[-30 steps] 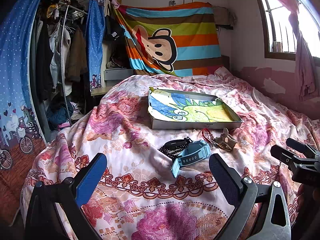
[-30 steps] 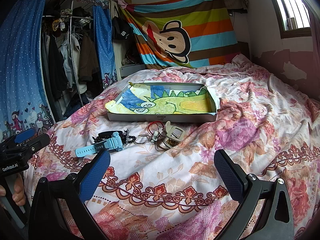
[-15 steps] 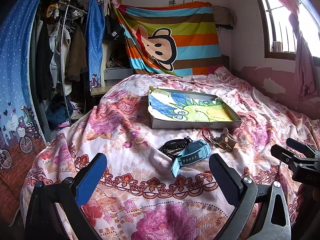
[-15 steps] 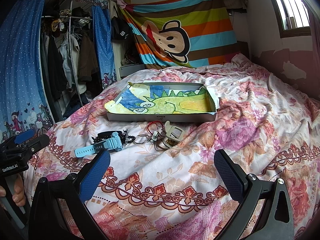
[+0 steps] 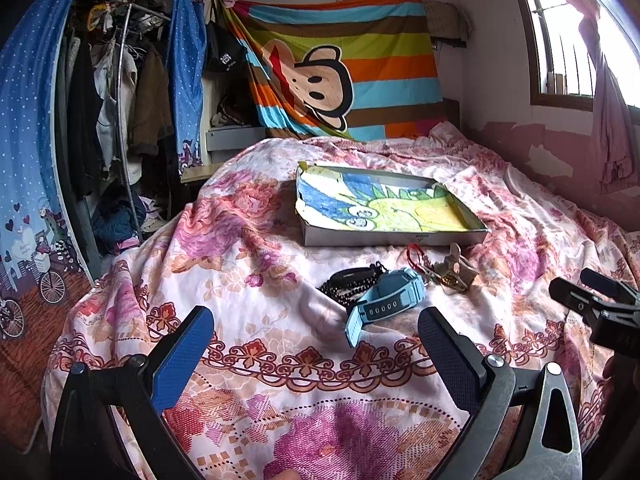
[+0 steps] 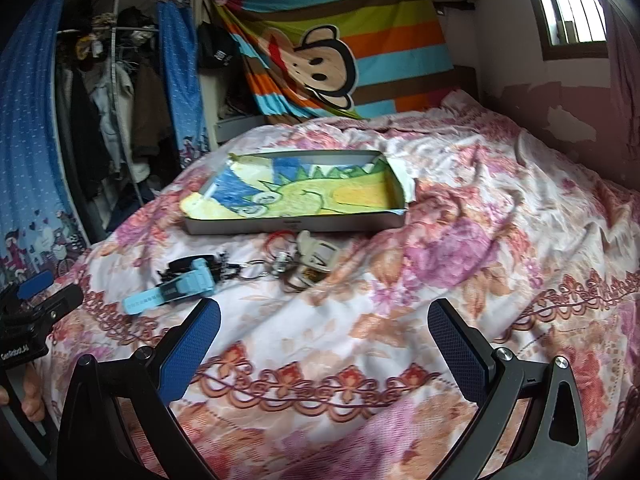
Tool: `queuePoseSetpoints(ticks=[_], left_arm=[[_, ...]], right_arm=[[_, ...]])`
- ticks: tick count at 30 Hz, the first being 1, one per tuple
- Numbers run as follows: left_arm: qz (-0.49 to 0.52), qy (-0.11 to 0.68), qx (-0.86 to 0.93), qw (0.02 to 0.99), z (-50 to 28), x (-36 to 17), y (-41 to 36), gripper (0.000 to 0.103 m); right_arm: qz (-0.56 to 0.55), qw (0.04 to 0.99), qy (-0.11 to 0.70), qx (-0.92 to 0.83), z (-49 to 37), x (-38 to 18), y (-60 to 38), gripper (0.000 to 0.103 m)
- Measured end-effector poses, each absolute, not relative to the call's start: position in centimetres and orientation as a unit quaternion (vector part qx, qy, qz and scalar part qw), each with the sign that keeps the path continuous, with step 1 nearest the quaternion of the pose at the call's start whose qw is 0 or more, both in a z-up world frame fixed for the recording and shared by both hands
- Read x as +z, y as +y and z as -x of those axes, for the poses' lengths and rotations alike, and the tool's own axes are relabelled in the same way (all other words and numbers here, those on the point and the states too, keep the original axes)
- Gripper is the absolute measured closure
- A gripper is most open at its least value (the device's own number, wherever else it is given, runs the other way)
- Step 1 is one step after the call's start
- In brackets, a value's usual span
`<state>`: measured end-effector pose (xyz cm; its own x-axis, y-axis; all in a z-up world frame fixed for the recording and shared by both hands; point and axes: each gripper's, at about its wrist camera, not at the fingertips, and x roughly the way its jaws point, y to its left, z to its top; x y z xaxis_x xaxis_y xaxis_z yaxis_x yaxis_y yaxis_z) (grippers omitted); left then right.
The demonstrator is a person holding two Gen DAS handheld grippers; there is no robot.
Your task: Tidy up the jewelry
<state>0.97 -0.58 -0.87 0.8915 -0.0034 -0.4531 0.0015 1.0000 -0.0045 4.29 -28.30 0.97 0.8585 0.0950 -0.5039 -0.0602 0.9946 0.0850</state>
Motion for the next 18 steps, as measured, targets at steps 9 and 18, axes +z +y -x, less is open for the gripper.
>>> queuePoseSetpoints(ticks=[9,18], left_arm=[[-0.010,0.281,-0.053,0.958,-4.6,-1.6,-0.7,0.000],[-0.017,0.329,-0.134,0.935,-8.9,-2.5,-2.0,0.000]], right_arm=[[-0.014,0.945,0.312,0.095,-8.5,1.2,-29.6,0.001],[0.024,0.933,0.335,0.133,-13.1,0.7,-29.7,0.001]])
